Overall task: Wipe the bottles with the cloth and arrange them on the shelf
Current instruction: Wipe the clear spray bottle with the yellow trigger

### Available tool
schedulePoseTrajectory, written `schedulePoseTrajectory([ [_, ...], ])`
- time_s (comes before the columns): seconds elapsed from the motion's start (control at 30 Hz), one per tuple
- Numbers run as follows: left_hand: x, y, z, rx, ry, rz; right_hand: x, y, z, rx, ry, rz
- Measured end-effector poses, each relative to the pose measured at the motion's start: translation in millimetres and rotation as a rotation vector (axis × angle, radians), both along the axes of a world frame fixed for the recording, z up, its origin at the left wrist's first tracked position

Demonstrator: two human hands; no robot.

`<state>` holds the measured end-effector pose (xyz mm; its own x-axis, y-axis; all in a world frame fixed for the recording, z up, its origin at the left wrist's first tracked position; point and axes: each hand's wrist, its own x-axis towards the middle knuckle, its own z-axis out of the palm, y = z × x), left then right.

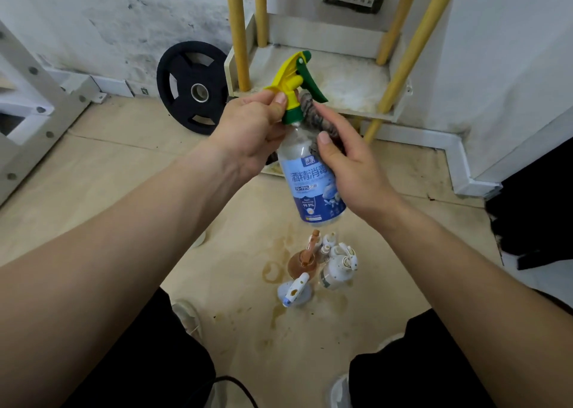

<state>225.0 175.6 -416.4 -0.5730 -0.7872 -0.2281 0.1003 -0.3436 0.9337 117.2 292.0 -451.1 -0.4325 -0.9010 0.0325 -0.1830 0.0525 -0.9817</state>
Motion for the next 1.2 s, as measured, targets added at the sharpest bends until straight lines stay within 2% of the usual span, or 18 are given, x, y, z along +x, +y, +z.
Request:
schedulePoseTrajectory([
  [0.17, 0, -11, 4, 0.097, 0.031, 0.119, -9, -2, -3, 0.14, -0.146, 0.02],
  [0.27, 0, -17, 1, 0.144, 0.04, 0.185, -5, 0, -7, 0.192, -0.129, 0.025],
  [0.33, -2, -18, -1, 0.17, 0.061, 0.224, 3, 1, -11, 0.187, -0.017, 0.014],
  [0.47, -7, -15, -1, 0.222, 0.129, 0.281, 18, 1, -7, 0.119, 0.391, 0.034],
  [0.53, -9, -14, 0, 0.229, 0.148, 0.288, 18, 0, -5, 0.071, 0.442, 0.019],
  [0.7, -11, -9, 1, 0.258, 0.12, 0.287, 6, -3, -7, 0.164, 0.298, 0.068],
  [0.8, -11, -8, 2, 0.256, 0.089, 0.285, 3, -3, -12, 0.143, 0.211, 0.056],
  [1.0, 0, -3, 3, 0.013, -0.017, 0.125, -7, -6, -11, 0.094, -0.174, -0.068],
  [1.1, 1, 14, -12, -0.114, -0.147, 0.115, -11, -8, -11, 0.06, -0.376, -0.131],
  [1.2, 1, 35, -27, -0.116, -0.204, 0.009, -16, -9, -10, -0.014, -0.526, -0.17],
])
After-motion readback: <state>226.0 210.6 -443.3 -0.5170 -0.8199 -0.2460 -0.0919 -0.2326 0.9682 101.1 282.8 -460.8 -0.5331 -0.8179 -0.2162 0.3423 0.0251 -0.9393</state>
